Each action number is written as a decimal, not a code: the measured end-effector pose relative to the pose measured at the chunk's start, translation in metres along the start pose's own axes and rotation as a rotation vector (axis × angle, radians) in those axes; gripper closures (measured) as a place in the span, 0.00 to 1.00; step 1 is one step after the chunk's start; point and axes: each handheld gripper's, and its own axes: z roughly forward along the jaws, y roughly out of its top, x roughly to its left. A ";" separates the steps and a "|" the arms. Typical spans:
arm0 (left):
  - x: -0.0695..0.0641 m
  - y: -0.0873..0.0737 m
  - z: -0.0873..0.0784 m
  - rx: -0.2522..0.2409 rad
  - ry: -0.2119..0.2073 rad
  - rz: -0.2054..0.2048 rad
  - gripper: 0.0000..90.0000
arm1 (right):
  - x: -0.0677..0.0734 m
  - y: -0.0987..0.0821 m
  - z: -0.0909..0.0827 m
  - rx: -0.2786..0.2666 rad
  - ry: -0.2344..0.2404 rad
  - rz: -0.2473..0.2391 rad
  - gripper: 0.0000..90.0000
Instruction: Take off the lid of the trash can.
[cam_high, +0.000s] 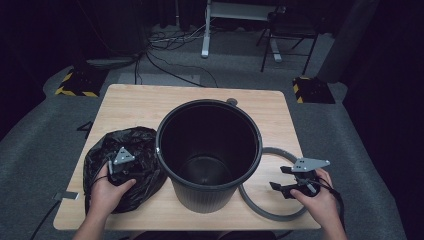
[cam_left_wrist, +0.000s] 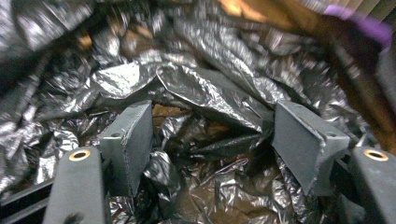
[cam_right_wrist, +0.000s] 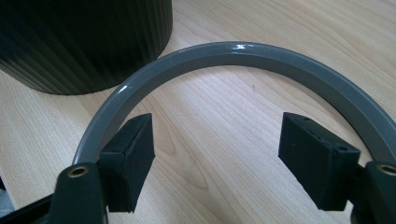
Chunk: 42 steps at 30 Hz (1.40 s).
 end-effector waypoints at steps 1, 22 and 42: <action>0.000 -0.001 0.001 0.020 -0.011 0.000 0.35 | 0.000 0.000 0.000 -0.001 0.000 0.001 0.30; 0.009 -0.005 -0.029 -0.159 0.025 0.015 0.99 | -0.001 0.000 -0.007 -0.020 -0.008 0.006 0.30; 0.002 0.051 -0.111 -0.280 0.038 0.113 0.99 | -0.005 -0.002 -0.016 -0.042 -0.022 0.010 0.30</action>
